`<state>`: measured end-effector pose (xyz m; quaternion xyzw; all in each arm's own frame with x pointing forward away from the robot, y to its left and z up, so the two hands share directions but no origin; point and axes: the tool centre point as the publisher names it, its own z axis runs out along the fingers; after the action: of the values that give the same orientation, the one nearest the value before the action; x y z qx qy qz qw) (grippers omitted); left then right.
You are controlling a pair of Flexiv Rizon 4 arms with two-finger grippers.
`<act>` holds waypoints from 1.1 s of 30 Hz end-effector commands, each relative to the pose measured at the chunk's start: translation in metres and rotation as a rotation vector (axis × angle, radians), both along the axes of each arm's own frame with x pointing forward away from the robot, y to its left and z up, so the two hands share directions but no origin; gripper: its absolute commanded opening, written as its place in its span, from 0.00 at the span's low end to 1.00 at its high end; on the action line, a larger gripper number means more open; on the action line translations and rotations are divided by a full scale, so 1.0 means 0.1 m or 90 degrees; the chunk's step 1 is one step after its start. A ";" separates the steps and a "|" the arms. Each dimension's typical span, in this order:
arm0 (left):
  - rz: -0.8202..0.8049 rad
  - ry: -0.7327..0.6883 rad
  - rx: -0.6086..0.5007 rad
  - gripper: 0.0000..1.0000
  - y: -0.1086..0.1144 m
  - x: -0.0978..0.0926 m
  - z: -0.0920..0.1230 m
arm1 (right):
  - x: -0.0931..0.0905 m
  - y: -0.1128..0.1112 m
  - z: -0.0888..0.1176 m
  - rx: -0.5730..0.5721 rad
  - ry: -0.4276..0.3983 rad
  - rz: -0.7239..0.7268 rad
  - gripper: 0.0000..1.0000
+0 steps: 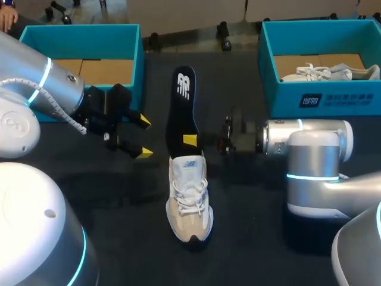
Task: Take the shoe out of the shoebox, open the shoe tongue, remove and reinsert the insole, then place the shoe into the shoebox
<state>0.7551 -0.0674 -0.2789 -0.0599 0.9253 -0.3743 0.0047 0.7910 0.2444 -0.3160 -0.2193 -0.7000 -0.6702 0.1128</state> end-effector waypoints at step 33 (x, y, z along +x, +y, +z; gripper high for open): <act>0.000 0.001 0.002 1.00 -0.01 0.01 0.00 | -0.26 -0.02 -0.29 -0.025 0.051 0.027 0.00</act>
<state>0.7551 -0.0674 -0.2789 -0.0599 0.9253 -0.3743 0.0047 0.7668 0.2411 -0.3451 -0.2324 -0.7100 -0.6474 0.1507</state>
